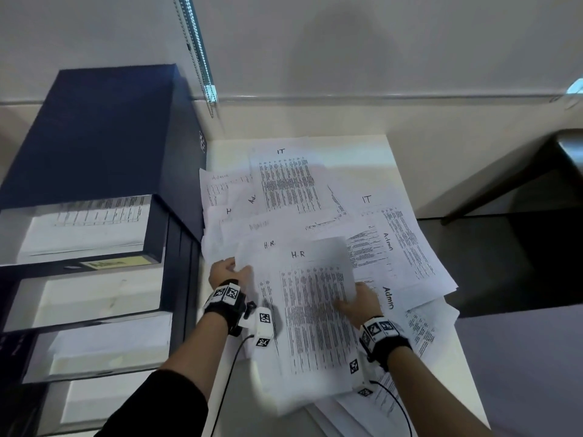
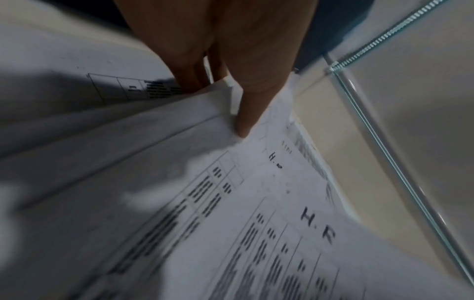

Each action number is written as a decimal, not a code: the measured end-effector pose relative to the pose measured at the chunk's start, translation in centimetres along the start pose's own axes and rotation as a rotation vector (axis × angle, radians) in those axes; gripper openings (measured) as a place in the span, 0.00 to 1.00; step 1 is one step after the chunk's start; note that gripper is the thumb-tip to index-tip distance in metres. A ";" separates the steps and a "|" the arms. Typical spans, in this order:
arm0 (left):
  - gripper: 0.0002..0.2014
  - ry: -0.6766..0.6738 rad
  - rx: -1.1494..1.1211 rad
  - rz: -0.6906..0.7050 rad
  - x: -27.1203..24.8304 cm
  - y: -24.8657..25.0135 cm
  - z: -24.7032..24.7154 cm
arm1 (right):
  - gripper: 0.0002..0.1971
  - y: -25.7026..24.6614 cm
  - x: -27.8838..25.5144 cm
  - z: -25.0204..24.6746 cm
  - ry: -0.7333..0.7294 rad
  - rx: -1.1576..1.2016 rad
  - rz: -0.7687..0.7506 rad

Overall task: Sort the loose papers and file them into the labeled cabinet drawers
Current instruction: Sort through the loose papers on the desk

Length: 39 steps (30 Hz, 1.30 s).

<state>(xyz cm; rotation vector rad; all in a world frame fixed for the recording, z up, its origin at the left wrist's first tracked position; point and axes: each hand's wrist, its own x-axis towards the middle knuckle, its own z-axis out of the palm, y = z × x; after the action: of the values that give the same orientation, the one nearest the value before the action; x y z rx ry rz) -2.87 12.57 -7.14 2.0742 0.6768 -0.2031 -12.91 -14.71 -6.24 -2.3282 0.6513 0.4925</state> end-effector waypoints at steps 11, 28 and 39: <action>0.13 -0.024 0.127 0.307 -2.2 -0.5 0.1 | 0.11 1.1 -0.9 0.4 0.119 0.202 -0.034; 0.46 -0.153 -0.038 0.260 -2.0 0.2 0.2 | 0.09 3.0 -1.5 0.9 0.043 0.357 -0.010; 0.13 -0.402 0.373 0.382 1.3 4.2 -1.1 | 0.07 3.5 -1.3 0.2 -0.038 0.467 -0.067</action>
<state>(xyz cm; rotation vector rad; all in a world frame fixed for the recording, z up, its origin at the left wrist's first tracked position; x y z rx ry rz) 0.33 12.17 -3.92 2.3709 -0.0099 -0.5402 -15.93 -16.46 -7.45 -1.8879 0.5948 0.3125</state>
